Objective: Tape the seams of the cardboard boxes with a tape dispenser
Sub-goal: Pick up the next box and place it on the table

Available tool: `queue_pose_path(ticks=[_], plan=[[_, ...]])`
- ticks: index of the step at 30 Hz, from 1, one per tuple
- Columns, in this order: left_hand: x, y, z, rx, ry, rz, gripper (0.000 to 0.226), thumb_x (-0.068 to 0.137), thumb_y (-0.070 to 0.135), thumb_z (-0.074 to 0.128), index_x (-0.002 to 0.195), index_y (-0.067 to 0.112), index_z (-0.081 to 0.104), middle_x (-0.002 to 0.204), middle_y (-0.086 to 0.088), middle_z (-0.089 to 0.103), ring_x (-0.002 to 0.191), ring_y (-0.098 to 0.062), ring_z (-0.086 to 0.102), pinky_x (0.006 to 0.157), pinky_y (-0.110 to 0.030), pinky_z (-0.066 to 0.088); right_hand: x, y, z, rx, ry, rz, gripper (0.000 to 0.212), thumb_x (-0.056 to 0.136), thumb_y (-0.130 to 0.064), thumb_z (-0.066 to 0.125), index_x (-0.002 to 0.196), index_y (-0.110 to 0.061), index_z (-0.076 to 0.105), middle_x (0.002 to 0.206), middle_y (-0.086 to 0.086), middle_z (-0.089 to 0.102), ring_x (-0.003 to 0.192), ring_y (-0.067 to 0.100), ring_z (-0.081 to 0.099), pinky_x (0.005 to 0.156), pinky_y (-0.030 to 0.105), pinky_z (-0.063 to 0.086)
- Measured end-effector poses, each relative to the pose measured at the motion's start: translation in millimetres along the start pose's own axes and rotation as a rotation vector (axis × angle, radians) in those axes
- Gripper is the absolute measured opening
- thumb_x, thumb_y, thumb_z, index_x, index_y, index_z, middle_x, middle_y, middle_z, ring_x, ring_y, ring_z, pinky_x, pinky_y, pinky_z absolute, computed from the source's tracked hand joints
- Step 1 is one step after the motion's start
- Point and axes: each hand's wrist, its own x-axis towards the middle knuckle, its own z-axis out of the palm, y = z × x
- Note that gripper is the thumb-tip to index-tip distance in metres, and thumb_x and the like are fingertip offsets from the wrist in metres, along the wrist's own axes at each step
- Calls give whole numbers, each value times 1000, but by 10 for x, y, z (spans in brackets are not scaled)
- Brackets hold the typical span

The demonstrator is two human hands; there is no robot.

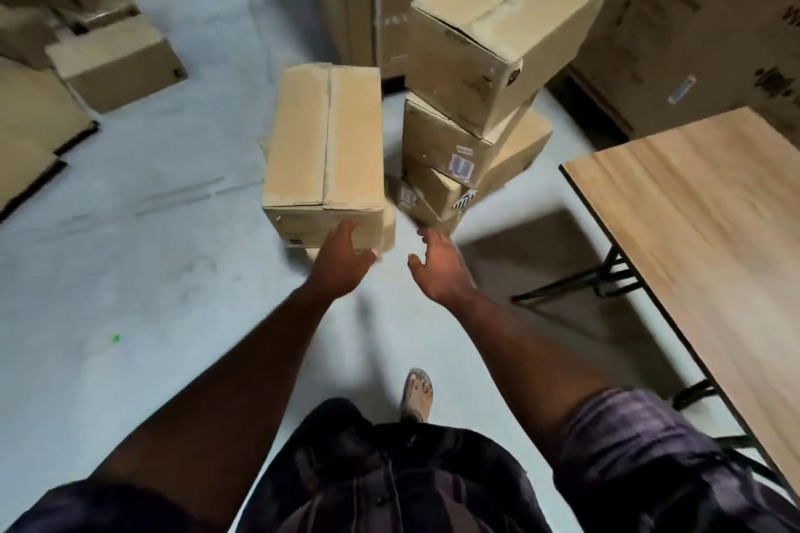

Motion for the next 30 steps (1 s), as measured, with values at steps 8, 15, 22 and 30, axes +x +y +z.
queue_pose_path(ticks=[8,15,22,30], plan=[[1292,-187,-750,37,67,-64,71,89,18,73,149,3,38,149,-18,45,136,-33,44,113,-40,34,1518,-548,75,-61,-95,2,55,98,-27,61,145,-5,43,144,21,50,133,38,48,107,43,40],[2535,-589,-1222,117,63,-99,68,94,27,68,150,5,37,153,-15,41,142,-31,36,116,-35,25,2721,-881,357,-99,-146,137,64,97,-31,63,148,0,39,146,24,47,138,40,40,112,45,37],[3712,-1107,-1449,362,-46,-264,81,88,48,68,154,22,30,162,-17,19,150,-37,13,114,-57,28,3736,-1057,576,-149,-166,243,80,94,-42,68,160,-26,26,162,27,17,148,45,27,118,48,35],[4300,-1439,-1313,79,-65,-331,108,88,34,75,160,8,-1,164,-21,11,149,-39,20,118,-46,24,4301,-820,864,56,-209,422,106,91,-53,64,163,-24,-8,164,26,19,144,47,33,116,42,32]])
